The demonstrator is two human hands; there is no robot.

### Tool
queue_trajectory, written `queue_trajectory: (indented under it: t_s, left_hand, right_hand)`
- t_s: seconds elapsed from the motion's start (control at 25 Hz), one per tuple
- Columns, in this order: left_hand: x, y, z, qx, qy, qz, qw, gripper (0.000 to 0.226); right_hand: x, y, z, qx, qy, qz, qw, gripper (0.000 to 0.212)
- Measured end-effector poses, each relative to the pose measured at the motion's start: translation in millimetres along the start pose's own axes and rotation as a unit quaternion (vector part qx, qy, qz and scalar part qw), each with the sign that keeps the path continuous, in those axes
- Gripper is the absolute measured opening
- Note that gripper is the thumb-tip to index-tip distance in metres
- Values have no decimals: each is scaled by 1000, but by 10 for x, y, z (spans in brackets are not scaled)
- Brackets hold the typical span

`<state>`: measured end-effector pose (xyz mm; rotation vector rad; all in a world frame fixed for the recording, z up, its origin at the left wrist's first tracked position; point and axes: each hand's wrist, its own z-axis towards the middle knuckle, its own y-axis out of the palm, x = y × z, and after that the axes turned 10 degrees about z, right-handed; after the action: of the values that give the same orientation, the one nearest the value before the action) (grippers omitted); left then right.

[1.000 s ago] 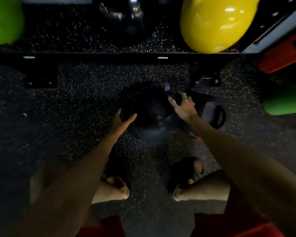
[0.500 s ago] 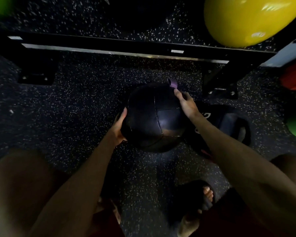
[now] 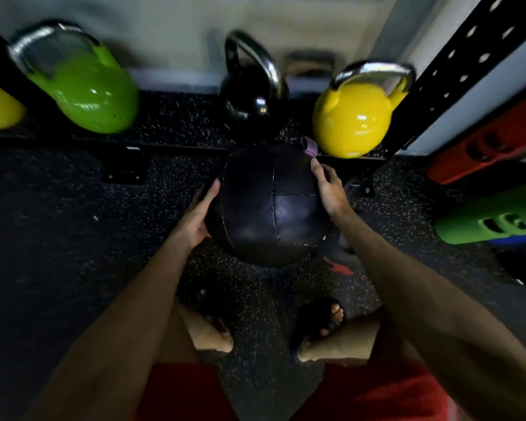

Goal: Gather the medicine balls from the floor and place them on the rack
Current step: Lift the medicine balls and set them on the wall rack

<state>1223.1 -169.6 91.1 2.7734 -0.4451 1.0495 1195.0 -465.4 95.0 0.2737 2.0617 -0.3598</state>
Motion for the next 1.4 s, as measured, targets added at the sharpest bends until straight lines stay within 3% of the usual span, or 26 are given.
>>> queue_trajectory:
  t_s: [0.2, 0.4, 0.56, 0.72, 0.88, 1.04, 1.2, 1.4]
  left_hand:
    - [1098, -166, -1323, 17, 14, 34, 999, 98]
    - [2026, -438, -2316, 11, 70, 48, 996, 77]
    - [2543, -726, -2689, 11, 91, 93, 992, 80]
    - [2955, -876, -3024, -23, 177, 83, 980, 61]
    - [3214, -991, -3363, -18, 248, 61, 967, 66]
    - [3505, -998, -3853, 16, 290, 64, 955, 80]
    - [3836, -891, -4395, 60, 314, 48, 946, 63]
    - [4427, -927, -4939, 117, 348, 42, 929, 91]
  right_hand:
    - [-1268, -59, -961, 17, -7, 24, 1000, 93]
    - [-2283, 83, -1687, 30, -26, 77, 996, 96]
    - [-2769, 253, -2009, 38, -59, 94, 993, 94]
    - [-3228, 377, -2275, 33, -117, 88, 989, 89]
    - [-3735, 411, -2517, 11, -200, 82, 976, 62]
    - [-4202, 362, -2748, 15, -259, 50, 964, 80]
    - [-4672, 239, -3085, -4, -326, 64, 943, 84]
    - [-5263, 184, -3410, -23, -440, 98, 892, 62]
